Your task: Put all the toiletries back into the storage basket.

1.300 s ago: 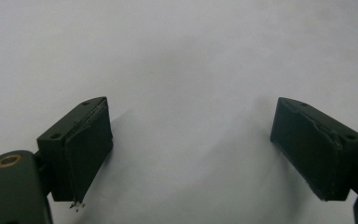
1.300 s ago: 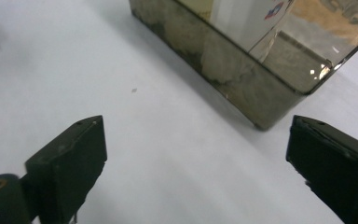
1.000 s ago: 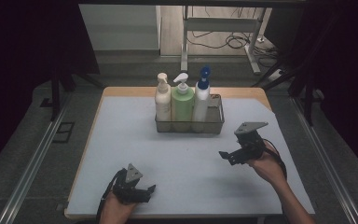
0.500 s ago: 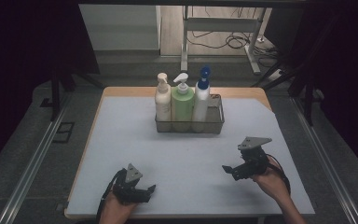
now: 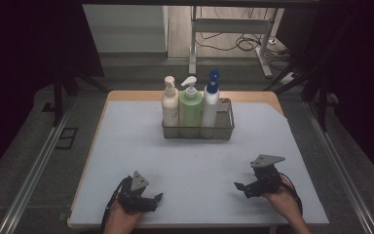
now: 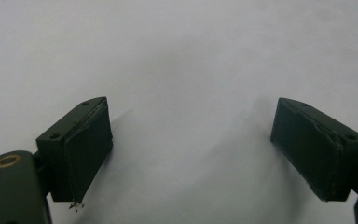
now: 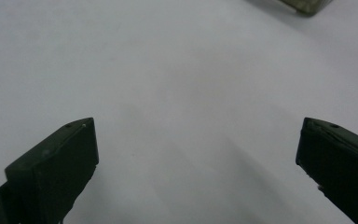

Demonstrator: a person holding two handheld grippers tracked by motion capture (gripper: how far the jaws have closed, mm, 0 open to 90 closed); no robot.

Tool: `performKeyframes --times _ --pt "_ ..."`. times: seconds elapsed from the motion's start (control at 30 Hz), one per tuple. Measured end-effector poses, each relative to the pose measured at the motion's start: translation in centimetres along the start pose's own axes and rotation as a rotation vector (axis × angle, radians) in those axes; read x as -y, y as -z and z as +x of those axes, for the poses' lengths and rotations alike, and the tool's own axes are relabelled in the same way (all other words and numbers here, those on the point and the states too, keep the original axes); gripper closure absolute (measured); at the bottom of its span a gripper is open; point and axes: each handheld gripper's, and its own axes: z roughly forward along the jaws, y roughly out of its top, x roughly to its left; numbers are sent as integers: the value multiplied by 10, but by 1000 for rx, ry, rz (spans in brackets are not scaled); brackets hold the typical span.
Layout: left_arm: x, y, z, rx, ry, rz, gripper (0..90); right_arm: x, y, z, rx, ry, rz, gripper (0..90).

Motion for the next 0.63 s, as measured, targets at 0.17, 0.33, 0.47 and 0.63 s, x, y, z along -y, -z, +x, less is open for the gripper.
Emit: performKeyframes --times 0.17,0.33,0.47,0.63 --pt "0 0 0 0 2 -2 124 14 -9 -1 2 -14 11 0" --pt "0 0 0 0 1 -2 125 24 -16 -2 9 -18 15 0" --pt "0 0 0 0 2 -1 124 25 -16 -1 18 -10 10 0" --pt "0 0 0 0 0 1 124 26 -16 0 18 -9 8 0"
